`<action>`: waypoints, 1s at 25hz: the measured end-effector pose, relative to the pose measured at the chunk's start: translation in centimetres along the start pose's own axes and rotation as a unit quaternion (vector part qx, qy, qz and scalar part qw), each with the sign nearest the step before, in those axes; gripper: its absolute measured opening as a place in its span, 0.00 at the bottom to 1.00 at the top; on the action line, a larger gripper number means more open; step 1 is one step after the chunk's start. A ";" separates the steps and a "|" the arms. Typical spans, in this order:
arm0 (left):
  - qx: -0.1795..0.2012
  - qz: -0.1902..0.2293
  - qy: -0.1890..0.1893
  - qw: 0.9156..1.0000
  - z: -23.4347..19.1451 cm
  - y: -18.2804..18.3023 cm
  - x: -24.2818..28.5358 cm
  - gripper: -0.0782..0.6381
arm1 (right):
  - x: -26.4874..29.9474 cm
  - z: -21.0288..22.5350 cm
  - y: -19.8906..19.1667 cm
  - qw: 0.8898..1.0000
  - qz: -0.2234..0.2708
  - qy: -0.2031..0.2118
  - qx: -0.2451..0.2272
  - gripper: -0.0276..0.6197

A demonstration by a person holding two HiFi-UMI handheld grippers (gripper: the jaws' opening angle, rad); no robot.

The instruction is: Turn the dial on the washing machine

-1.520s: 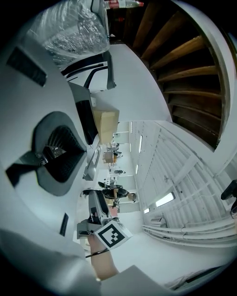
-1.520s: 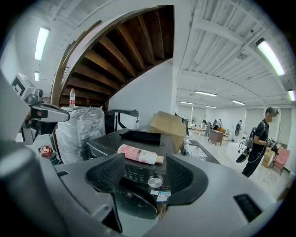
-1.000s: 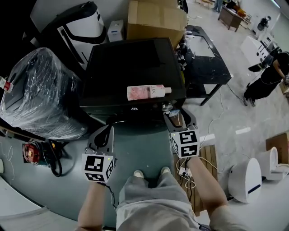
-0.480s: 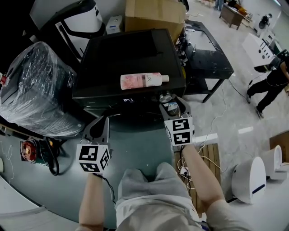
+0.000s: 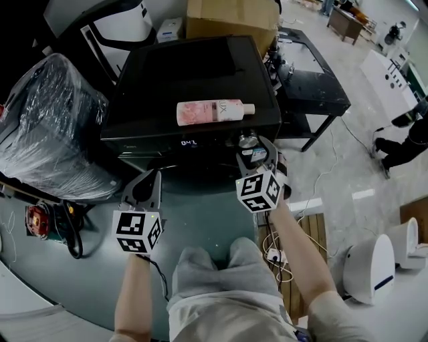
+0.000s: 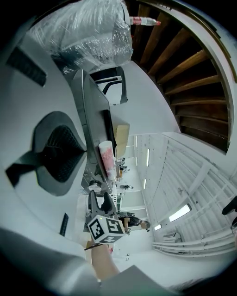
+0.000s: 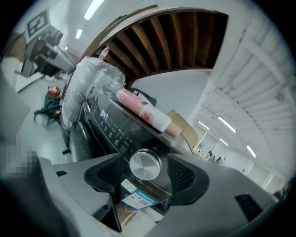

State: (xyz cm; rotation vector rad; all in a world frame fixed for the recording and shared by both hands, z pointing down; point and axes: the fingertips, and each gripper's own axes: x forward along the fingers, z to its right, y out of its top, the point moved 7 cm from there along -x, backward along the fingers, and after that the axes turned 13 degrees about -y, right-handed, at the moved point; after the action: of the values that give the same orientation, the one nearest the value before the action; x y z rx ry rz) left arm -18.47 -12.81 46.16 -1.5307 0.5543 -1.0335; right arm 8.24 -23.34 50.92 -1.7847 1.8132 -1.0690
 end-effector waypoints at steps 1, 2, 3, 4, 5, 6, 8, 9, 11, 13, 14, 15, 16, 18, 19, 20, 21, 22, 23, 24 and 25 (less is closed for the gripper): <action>0.000 -0.001 -0.002 1.000 0.0 -0.2 0.3 0.14 | 0.3 -0.4 -0.1 0.999 0.005 -0.013 -0.052 0.53; 0.000 -0.001 -0.005 1.000 0.1 -0.4 0.5 0.13 | 0.6 -0.9 -0.3 0.994 0.011 -0.027 -0.109 0.53; -0.001 -0.002 -0.007 1.000 0.2 -0.6 0.8 0.14 | 0.8 -1.3 -0.4 0.986 0.016 -0.039 -0.162 0.53; -0.001 -0.003 -0.010 1.000 0.2 -0.7 1.0 0.14 | 1.0 -1.7 -0.5 0.977 0.019 -0.047 -0.207 0.53; -0.002 -0.005 -0.012 1.000 0.3 -0.9 1.2 0.14 | 1.1 -2.1 -0.6 0.968 0.020 -0.053 -0.243 0.53; -0.004 -0.006 -0.014 1.000 0.3 -1.1 1.5 0.14 | 1.2 -2.4 -0.6 0.960 0.021 -0.057 -0.273 0.54; -0.008 -0.007 -0.017 1.000 0.3 -1.3 1.9 0.14 | 1.3 -2.9 -0.8 0.946 0.024 -0.061 -0.316 0.55; -0.009 -0.008 -0.017 1.000 0.2 -1.4 2.1 0.14 | 1.4 -3.2 -0.9 0.939 0.026 -0.063 -0.337 0.55; -0.006 -0.011 -0.016 1.000 0.1 -1.5 2.4 0.14 | 1.6 -3.7 -1.2 0.921 0.029 -0.072 -0.381 0.55; -0.003 -0.015 -0.015 1.000 0.0 -1.5 2.5 0.14 | 1.7 -4.2 -1.3 0.908 0.033 -0.079 -0.410 0.55; -0.004 -0.016 -0.015 1.000 0.0 -1.6 2.6 0.14 | 1.8 -4.4 -1.3 0.906 0.035 -0.079 -0.415 0.55; -0.006 -0.016 -0.015 1.000 -0.1 -1.6 2.6 0.14 | 1.9 -4.5 -1.3 0.904 0.035 -0.081 -0.418 0.55; -0.007 -0.016 -0.015 1.000 -0.2 -1.6 2.6 0.14 | 2.1 -4.5 -1.4 0.902 0.034 -0.084 -0.422 0.55; -0.010 -0.017 -0.016 1.000 -0.4 -1.8 2.7 0.14 | 2.5 -4.5 -1.7 0.897 0.032 -0.089 -0.431 0.55; -0.012 -0.018 -0.016 1.000 -0.6 -1.9 2.7 0.14 | 2.6 -4.6 -1.9 0.896 0.031 -0.089 -0.434 0.55; -0.013 -0.019 -0.017 1.000 -0.7 -2.0 2.7 0.14 | 2.8 -4.7 -2.1 0.895 0.031 -0.088 -0.435 0.55; -0.014 -0.020 -0.017 1.000 -0.8 -2.1 2.8 0.14 | 2.9 -4.8 -2.2 0.895 0.030 -0.087 -0.437 0.55; -0.015 -0.021 -0.017 1.000 -0.9 -2.1 2.8 0.14 | 3.0 -4.8 -2.3 0.895 0.030 -0.088 -0.437 0.55; -0.016 -0.021 -0.017 0.999 -0.9 -2.2 2.8 0.14 | 3.1 -4.8 -2.4 0.895 0.030 -0.089 -0.437 0.55; -0.017 -0.022 -0.018 0.999 -1.0 -2.2 2.8 0.14 | 3.2 -4.8 -2.4 0.896 0.031 -0.090 -0.435 0.55; -0.018 -0.022 -0.018 0.999 -1.0 -2.2 2.9 0.14 | 3.2 -4.7 -2.4 0.897 0.032 -0.092 -0.432 0.54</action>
State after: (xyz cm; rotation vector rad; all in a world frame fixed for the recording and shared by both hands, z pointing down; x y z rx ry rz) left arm -18.28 -15.14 49.13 -1.5962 0.5194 -1.0325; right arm 6.04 -25.02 56.48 -2.1345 2.3926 0.0049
